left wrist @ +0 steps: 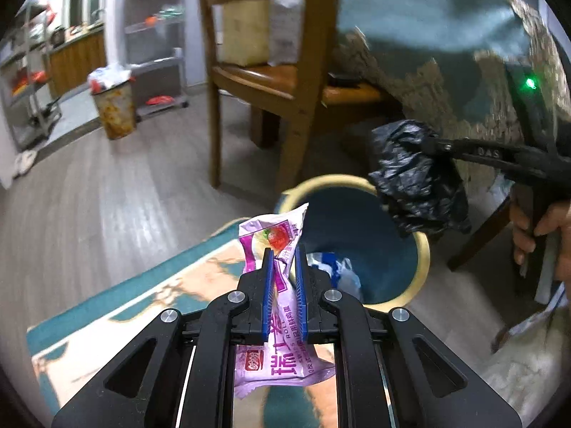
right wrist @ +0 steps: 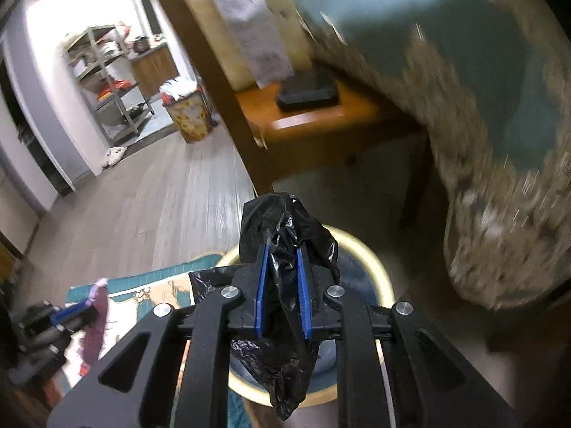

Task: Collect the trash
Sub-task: 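Carry both items over the bin and open both tools to drop them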

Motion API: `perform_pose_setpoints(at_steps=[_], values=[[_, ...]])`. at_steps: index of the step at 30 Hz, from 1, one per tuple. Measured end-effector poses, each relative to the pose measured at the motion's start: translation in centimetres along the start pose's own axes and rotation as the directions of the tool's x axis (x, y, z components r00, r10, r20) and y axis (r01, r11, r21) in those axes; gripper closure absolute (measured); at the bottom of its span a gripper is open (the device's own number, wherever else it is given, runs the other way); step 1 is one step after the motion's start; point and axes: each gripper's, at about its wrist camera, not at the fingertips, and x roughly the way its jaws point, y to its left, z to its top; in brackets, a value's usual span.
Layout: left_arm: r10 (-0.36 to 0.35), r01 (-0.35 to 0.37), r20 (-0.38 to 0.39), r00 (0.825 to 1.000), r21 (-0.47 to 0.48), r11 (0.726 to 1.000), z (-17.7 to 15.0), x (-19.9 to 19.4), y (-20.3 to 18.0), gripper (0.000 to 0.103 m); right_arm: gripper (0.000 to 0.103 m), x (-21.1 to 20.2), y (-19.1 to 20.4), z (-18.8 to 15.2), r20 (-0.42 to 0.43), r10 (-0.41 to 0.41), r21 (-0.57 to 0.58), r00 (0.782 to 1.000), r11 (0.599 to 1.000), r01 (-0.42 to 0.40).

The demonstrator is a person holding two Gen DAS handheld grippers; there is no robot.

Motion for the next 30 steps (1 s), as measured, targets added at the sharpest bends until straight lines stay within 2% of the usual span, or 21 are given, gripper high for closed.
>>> perform_pose_setpoints(at_steps=[5,14,21,23,26,30], values=[[-0.024,0.024,-0.017,1.0,0.053,0.998,0.6,3.8,-3.3,0.09,0.089,2.3,-0.8,-1.2,-0.07,-0.028,0.001,0.997,1.0,0.028],[-0.037,0.041,-0.058,0.998,0.069,0.997,1.0,9.7,-6.3,0.09,0.089,2.7,-2.9,-2.5,-0.108,-0.064,-0.008,0.992,0.998,0.064],[-0.049,0.052,-0.034,0.998,0.069,0.996,0.9,10.8,-6.8,0.09,0.089,2.5,-3.8,-2.7,-0.111,-0.067,0.023,0.992,0.997,0.07],[-0.057,0.058,-0.013,0.998,0.065,0.996,1.0,10.3,-6.7,0.085,0.088,2.6,-3.5,-2.4,-0.108,-0.064,0.019,0.992,0.998,0.067],[-0.057,0.057,-0.004,0.998,0.044,0.997,1.2,10.3,-6.6,0.065,0.088,2.4,-3.4,-2.5,-0.105,-0.071,0.019,0.992,0.997,0.073],[-0.047,0.047,-0.002,0.999,0.03,0.998,1.3,10.0,-6.1,0.062,0.084,2.1,-3.7,-2.7,-0.109,-0.082,0.027,0.991,0.996,0.085]])
